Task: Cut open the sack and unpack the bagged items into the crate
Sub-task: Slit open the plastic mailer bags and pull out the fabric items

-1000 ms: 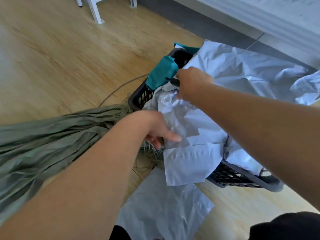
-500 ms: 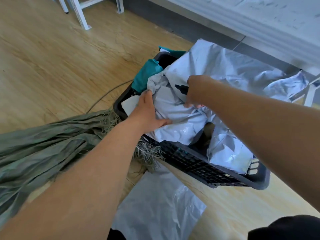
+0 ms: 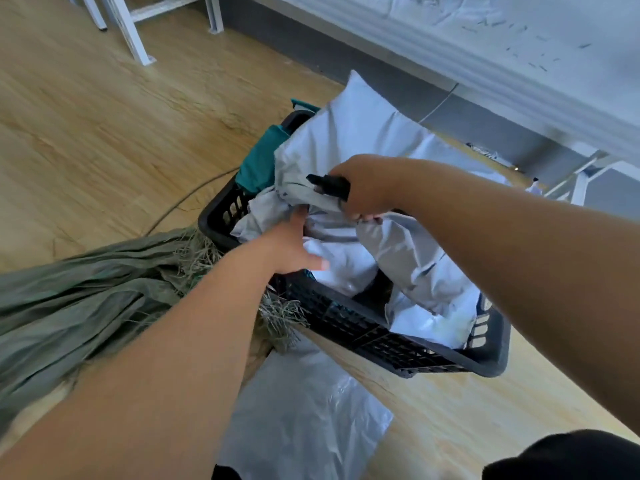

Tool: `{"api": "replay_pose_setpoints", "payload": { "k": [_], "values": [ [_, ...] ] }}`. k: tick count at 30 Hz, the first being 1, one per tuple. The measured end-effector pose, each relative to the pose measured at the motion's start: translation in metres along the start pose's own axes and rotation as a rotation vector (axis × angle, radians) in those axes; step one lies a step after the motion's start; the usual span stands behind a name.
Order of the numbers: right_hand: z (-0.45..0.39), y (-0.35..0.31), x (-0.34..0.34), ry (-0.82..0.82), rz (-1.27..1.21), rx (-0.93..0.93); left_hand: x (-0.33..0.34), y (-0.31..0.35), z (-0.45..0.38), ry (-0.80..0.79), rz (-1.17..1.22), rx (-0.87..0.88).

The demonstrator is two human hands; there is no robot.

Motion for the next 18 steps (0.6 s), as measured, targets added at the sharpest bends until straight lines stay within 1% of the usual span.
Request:
{"api": "replay_pose_setpoints", "payload": {
  "k": [1,2,4,6,8,9,10,11,12,14,16,17,18],
  "values": [
    [-0.002,0.001,0.000,0.088,0.054,-0.073,-0.016,-0.005,-0.003,0.018,0.055,-0.024],
    [-0.004,0.002,0.000,0.193,0.113,-0.140,-0.037,-0.014,-0.008,0.100,0.128,-0.081],
    [-0.007,0.002,-0.002,0.326,0.167,-0.207,-0.076,-0.039,-0.013,0.366,0.302,-0.263],
    [-0.010,0.001,-0.002,0.370,0.253,-0.251,-0.099,-0.061,-0.004,0.614,0.472,-0.426],
    [-0.013,0.003,-0.001,0.360,0.317,-0.272,-0.108,-0.073,0.008,0.783,0.537,-0.485],
    [-0.014,0.007,-0.001,0.345,0.342,-0.262,-0.110,-0.075,0.013,0.839,0.544,-0.463],
    [-0.014,0.012,-0.002,0.328,0.356,-0.236,-0.112,-0.073,0.016,0.871,0.525,-0.399],
    [-0.014,0.018,-0.003,0.315,0.361,-0.204,-0.115,-0.064,0.019,0.873,0.494,-0.296],
    [-0.014,0.026,-0.004,0.304,0.361,-0.171,-0.117,-0.051,0.021,0.842,0.467,-0.169],
    [-0.013,0.038,-0.006,0.289,0.348,-0.124,-0.113,-0.022,0.022,0.722,0.403,0.068],
    [-0.010,0.047,-0.005,0.274,0.319,-0.111,-0.101,0.002,0.019,0.623,0.241,0.227],
    [-0.007,0.050,-0.005,0.263,0.301,-0.105,-0.094,0.010,0.017,0.627,0.108,0.250],
    [-0.005,0.054,-0.004,0.247,0.288,-0.100,-0.091,0.014,0.017,0.670,-0.017,0.238]
  ]
}}
Point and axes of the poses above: each hand's wrist, its own z-axis away from the middle knuckle, its own x-axis out of the palm, y = z × x, the point moved 3 cm from there along -z, towards the middle knuckle, and after that the axes turned 11 degrees about y, right-handed, at the moved point
